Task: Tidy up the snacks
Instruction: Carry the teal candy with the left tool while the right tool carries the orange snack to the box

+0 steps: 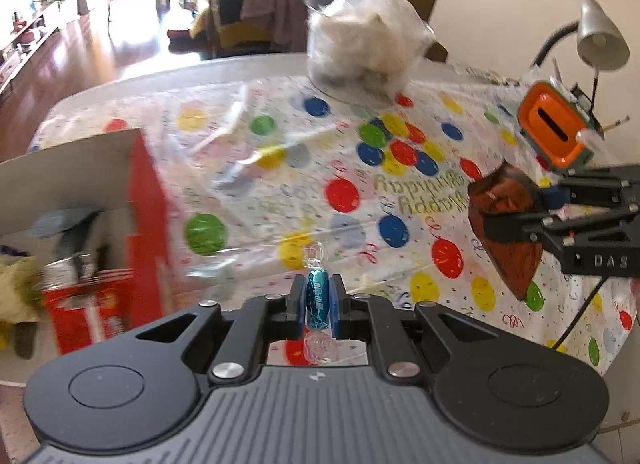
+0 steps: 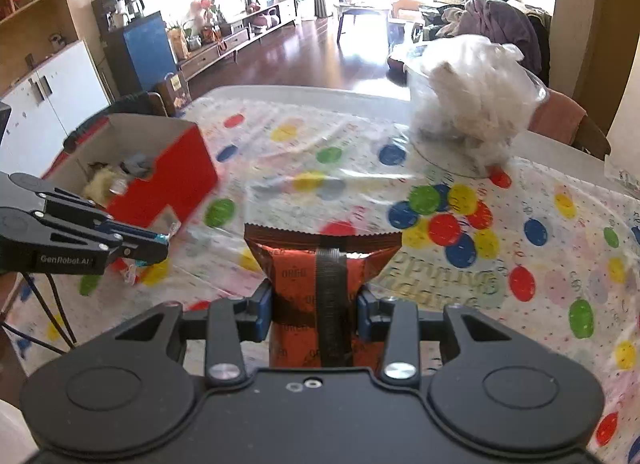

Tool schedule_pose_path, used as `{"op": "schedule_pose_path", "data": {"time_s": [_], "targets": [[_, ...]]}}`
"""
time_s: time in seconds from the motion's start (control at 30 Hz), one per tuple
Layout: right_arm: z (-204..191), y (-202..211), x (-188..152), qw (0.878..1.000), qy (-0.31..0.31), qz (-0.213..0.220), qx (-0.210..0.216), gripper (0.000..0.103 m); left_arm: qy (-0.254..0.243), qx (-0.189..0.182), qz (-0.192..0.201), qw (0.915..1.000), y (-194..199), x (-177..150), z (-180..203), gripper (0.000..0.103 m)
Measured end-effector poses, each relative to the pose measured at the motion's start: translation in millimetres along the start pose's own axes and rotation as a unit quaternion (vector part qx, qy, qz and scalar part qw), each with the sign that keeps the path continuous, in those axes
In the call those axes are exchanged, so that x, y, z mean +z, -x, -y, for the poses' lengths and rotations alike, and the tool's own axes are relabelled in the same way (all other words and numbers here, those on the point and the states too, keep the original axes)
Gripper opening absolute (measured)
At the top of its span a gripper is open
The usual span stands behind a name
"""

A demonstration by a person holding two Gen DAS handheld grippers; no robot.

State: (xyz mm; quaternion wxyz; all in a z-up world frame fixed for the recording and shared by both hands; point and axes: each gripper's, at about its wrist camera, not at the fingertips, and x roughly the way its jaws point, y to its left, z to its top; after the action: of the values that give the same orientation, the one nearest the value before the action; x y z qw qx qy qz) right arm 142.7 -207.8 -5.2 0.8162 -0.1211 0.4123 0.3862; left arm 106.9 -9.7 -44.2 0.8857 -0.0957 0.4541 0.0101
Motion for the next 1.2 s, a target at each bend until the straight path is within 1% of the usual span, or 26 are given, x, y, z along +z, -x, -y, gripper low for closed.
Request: {"op": "schedule_pose_path", "data": {"time_s": [0.17,0.33,0.47,0.7,1.03,1.2], "targets": [[-38.7,3.0,12.3,1.0,0.003,0.008,0.01,0.039,0.018,0.006,0.018,0.9997,29.5,-4.4,-29.8,0.011],[-80.3,-1.0,26.0,1.0,0.01,0.014,0.023,0.039,0.035,0.021,0.028,0.9988,51.8,-10.4,-61.5,0.011],[-109.8,-7.9,37.0,0.999,0.014,0.017,0.032,0.038,0.048,0.03,0.032,0.9979,64.9,-16.5,-89.8,0.011],[-160.0,-29.7,54.6,0.998,0.031,0.022,0.041,0.039,0.067,0.058,0.039,0.9953,81.8,-23.7,-139.2,0.011],[-203.2,-79.6,87.2,0.999,0.014,0.014,0.035,0.039,0.086,0.101,0.032,0.9907,83.1,-20.5,-211.4,0.011],[-222.0,-109.4,98.0,1.0,0.011,0.004,0.026,0.039,0.089,0.123,0.014,0.9883,71.2,-19.6,-244.2,0.011]]}}
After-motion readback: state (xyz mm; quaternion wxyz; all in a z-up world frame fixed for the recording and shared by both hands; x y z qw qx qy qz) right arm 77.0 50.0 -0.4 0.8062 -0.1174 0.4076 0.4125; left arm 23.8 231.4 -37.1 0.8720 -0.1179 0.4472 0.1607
